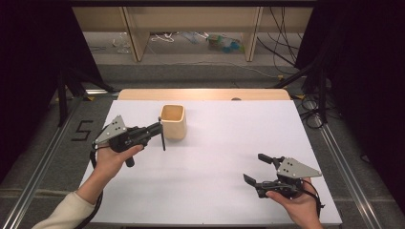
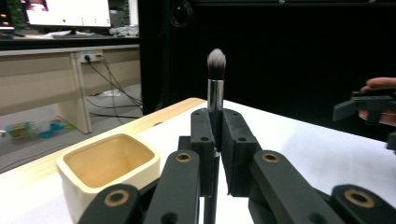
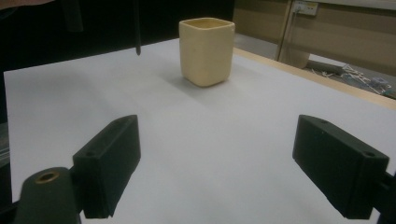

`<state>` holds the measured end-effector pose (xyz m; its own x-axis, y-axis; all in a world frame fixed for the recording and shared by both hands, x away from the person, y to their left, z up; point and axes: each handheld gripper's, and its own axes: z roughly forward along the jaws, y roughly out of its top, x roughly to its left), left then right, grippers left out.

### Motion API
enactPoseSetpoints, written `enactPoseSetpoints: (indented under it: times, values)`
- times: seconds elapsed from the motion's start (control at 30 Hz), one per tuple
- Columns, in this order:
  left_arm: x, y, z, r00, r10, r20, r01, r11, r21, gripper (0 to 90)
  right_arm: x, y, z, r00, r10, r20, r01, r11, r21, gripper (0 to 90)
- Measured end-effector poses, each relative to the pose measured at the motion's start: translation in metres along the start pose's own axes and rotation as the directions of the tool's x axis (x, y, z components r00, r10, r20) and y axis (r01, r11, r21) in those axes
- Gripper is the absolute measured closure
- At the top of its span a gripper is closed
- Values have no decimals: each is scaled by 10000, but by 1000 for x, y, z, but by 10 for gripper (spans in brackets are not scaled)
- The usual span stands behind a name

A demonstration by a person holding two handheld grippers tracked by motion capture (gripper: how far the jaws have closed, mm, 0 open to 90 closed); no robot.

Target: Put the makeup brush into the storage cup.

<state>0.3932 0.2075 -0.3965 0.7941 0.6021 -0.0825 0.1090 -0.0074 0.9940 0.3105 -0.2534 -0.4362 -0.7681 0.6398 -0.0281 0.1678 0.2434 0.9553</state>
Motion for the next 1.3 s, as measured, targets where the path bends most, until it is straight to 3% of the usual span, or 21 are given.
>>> enactPoseSetpoints:
  times: [0.23, 0.7, 1.0, 1.07, 1.1, 1.3]
  values:
    - [0, 4, 3, 9990, -141, -426, 140, 9999, -24, 840, 0, 0, 0, 10000, -12, 22, 12, 10000, 6, 164]
    - [1, 7, 4, 9961, -165, -865, 146, 9996, -225, 840, 0, 0, 0, 10000, 22, 23, -22, 10000, 8, 164]
    - [1, 11, 9, 9955, -110, -945, 83, 9995, -292, 840, 0, 0, 0, 10000, 54, 27, -54, 10000, 0, 164]
    - [0, 11, 10, 9955, -127, -940, 97, 9994, -323, 840, -1, 0, -2, 10000, 32, 44, -34, 9996, 289, 164]
    - [0, 12, 11, 9955, -176, -932, 144, 9993, -347, 840, 0, 0, 0, 10000, 54, 30, -54, 10000, 23, 164]
    - [2, 13, 13, 9951, -129, -983, 96, 9994, -341, 840, -1, 0, -2, 10000, 45, 25, -46, 9996, 281, 164]
